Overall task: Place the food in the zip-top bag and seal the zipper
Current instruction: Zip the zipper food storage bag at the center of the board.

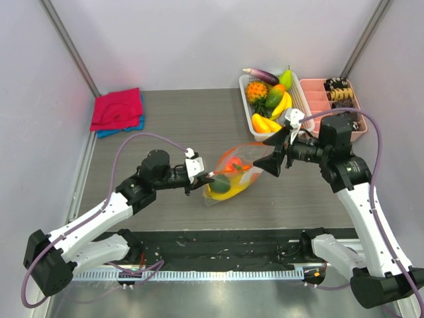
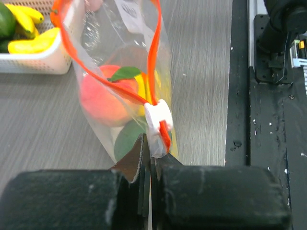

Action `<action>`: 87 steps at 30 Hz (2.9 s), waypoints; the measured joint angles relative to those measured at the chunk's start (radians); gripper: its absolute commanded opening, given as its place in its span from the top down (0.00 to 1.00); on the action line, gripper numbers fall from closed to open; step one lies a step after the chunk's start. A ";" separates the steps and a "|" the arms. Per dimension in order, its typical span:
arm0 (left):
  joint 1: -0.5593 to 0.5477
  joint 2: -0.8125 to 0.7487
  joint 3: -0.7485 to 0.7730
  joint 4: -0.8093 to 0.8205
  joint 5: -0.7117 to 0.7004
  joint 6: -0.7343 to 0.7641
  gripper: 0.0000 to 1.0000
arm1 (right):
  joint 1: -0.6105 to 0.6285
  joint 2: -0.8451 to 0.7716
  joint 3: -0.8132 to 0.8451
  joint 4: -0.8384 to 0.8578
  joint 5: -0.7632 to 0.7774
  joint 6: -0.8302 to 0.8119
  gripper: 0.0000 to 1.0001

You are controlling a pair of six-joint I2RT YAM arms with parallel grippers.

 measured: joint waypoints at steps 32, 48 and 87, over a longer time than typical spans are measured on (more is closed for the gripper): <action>0.000 0.043 0.071 -0.046 0.039 0.017 1.00 | 0.493 0.267 0.084 0.131 0.013 -0.705 0.49; 0.000 0.032 0.071 -0.056 0.008 0.012 1.00 | 0.546 0.276 0.086 0.084 0.077 -0.767 0.99; 0.077 -0.136 0.032 -0.079 -0.061 -0.046 1.00 | 0.452 0.272 0.141 -0.037 0.209 -0.758 0.99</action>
